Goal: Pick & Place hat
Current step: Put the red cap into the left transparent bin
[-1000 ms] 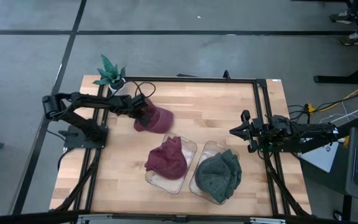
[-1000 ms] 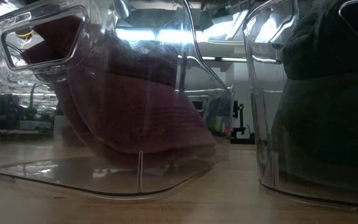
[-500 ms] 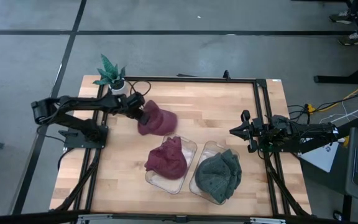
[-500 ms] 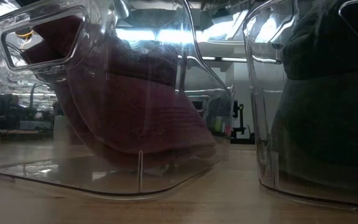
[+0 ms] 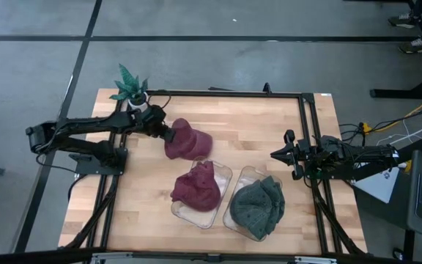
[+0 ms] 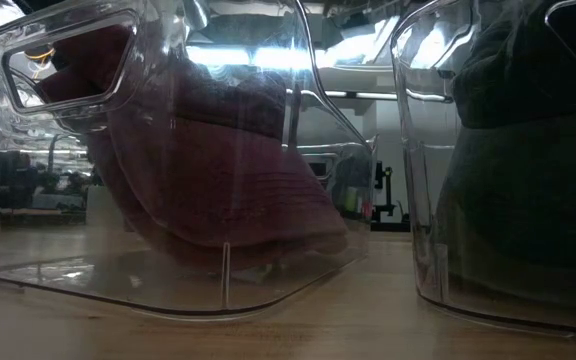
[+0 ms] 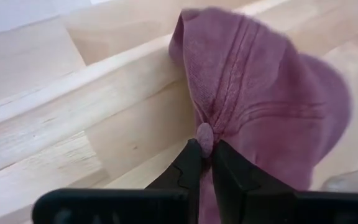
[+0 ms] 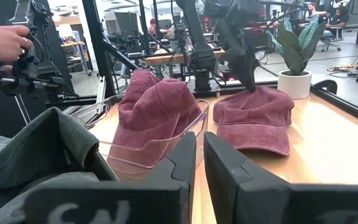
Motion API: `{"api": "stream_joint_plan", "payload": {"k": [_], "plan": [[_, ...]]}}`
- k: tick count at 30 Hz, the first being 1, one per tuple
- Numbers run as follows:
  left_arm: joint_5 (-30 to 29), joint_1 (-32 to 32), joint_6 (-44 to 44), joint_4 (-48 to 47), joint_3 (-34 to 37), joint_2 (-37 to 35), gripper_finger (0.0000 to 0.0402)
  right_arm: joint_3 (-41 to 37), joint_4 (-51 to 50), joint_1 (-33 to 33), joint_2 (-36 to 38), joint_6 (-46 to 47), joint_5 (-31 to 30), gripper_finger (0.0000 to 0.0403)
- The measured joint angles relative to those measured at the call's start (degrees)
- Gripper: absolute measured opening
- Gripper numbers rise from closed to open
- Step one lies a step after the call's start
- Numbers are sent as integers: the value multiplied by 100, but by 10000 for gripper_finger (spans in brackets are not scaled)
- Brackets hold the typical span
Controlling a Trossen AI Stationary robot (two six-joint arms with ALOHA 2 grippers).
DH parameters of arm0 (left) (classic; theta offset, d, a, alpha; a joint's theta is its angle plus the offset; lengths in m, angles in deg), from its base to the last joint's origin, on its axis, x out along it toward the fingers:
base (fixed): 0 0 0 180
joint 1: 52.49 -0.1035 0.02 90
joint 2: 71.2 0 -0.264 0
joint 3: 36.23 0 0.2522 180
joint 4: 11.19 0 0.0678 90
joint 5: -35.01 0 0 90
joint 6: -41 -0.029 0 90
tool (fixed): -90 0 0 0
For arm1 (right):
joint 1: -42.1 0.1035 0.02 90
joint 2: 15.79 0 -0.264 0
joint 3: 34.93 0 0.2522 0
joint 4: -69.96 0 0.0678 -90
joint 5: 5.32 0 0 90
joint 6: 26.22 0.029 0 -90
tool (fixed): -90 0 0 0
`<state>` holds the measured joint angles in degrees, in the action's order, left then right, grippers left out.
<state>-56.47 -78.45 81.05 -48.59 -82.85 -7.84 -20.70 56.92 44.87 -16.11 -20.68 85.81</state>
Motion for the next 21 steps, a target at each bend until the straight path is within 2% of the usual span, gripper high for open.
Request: {"api": "stream_joint_plan", "payload": {"k": [12,21], "plan": [[50,-6,420,138,0,-731,17,0,0,-2,2,2,0,34],[152,62,144,656,-7,-1105,17,0,0,0,0,-1,0,34]]}}
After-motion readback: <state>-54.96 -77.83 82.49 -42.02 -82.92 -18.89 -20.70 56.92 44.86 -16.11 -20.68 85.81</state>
